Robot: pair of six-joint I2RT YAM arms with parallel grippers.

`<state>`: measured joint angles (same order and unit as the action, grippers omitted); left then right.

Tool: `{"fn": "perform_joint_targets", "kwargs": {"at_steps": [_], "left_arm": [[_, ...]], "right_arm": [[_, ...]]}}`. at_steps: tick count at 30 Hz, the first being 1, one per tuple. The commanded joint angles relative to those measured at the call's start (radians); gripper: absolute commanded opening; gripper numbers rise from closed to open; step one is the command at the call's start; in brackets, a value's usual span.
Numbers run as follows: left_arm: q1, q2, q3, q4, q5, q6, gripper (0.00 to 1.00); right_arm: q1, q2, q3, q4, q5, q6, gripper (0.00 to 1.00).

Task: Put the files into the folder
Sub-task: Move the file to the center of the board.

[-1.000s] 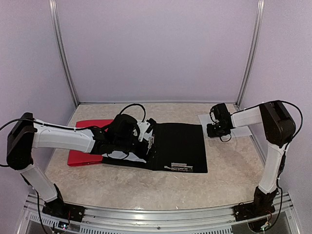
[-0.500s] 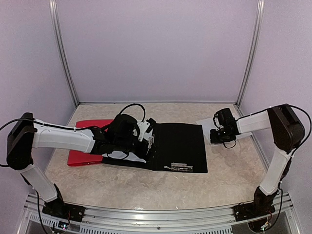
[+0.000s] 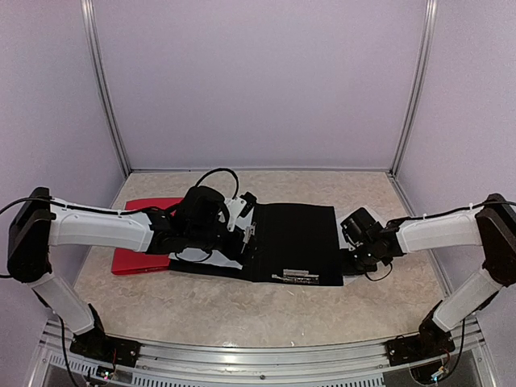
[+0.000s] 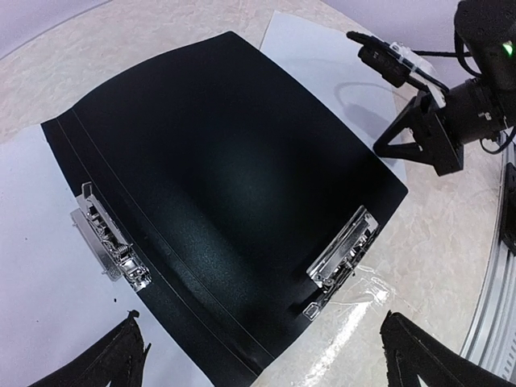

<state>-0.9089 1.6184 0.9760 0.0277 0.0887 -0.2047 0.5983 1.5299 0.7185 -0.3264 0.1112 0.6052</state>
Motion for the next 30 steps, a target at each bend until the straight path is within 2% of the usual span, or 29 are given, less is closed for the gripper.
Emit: {"fn": "perform_joint_targets", "kwargs": {"at_steps": [1,7,12,17,22,30], "left_arm": [[0.005,-0.034,0.004,-0.018,-0.017,0.008,0.99],[0.004,-0.039,0.011,-0.025,-0.014,0.01,0.99],[0.002,-0.048,0.013,-0.051,-0.015,0.002,0.99],[-0.003,-0.063,0.017,-0.086,-0.051,-0.016,0.99],[-0.01,-0.094,0.016,-0.146,-0.127,-0.047,0.99],[-0.028,-0.173,-0.023,-0.221,-0.201,-0.11,0.99]], "right_arm": [[0.13,-0.035,-0.067,-0.184,-0.012,0.178,0.0],[0.354,-0.056,-0.07,-0.308,0.002,0.367,0.0],[0.542,-0.032,-0.048,-0.308,-0.024,0.496,0.0],[0.674,0.068,0.019,-0.285,-0.048,0.544,0.0],[0.74,0.198,0.147,-0.27,-0.041,0.505,0.0],[0.747,0.323,0.296,-0.146,-0.061,0.367,0.0]]}}
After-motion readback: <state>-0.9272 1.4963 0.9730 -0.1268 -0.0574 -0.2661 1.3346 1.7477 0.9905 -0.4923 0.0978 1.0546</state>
